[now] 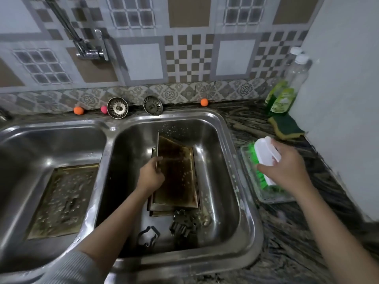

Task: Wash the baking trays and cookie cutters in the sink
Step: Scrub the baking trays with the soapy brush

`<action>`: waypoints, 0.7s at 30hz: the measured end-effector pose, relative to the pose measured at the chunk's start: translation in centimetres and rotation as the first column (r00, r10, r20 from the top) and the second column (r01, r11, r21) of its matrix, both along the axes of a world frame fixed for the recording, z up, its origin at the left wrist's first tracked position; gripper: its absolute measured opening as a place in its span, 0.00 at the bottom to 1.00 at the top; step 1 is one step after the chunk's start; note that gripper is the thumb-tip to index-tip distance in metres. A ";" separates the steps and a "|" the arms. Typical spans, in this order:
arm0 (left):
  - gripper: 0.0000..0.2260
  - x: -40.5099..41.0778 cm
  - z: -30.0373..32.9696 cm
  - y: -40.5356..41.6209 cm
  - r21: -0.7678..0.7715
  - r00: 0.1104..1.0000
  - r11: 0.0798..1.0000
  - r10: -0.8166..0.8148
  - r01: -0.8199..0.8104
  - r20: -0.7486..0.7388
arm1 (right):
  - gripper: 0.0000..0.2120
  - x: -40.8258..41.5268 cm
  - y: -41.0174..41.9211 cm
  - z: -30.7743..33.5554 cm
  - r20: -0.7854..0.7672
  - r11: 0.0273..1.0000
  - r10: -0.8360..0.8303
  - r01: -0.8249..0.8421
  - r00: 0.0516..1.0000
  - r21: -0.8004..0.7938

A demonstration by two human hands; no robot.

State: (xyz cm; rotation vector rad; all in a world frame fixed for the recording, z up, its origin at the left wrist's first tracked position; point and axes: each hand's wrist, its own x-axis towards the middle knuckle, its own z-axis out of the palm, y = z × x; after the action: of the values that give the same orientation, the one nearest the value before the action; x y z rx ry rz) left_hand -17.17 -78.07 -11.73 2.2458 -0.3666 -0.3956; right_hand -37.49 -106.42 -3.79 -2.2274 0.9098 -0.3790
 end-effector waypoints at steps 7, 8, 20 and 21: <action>0.25 -1.3 2.2 -1.4 -0.133 0.983 0.989 0.081 -0.059 0.163 | 0.40 0.1 -0.4 -2.3 -0.154 0.984 0.062 -0.086 0.986 -0.158; 0.24 -1.2 2.4 -1.3 -0.169 0.980 0.983 0.107 -0.078 0.170 | 0.39 0.0 -0.2 -2.1 -0.206 0.963 0.054 -0.106 0.977 -0.247; 0.18 -3.6 4.3 1.6 -0.441 0.978 0.882 0.205 -0.166 0.042 | 0.32 0.1 2.3 2.0 0.025 0.983 0.003 0.001 1.000 -0.184; 0.17 -3.9 4.3 1.9 -0.450 0.979 0.879 0.198 -0.156 0.049 | 0.32 0.4 3.4 3.1 0.118 0.991 0.009 0.006 0.993 -0.130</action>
State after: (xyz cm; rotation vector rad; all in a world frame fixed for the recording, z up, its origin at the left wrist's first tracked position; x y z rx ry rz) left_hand -21.04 -76.20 -7.42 1.8291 -0.2638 -0.0927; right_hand -37.05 -102.98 -0.67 -2.2966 0.8414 -0.5781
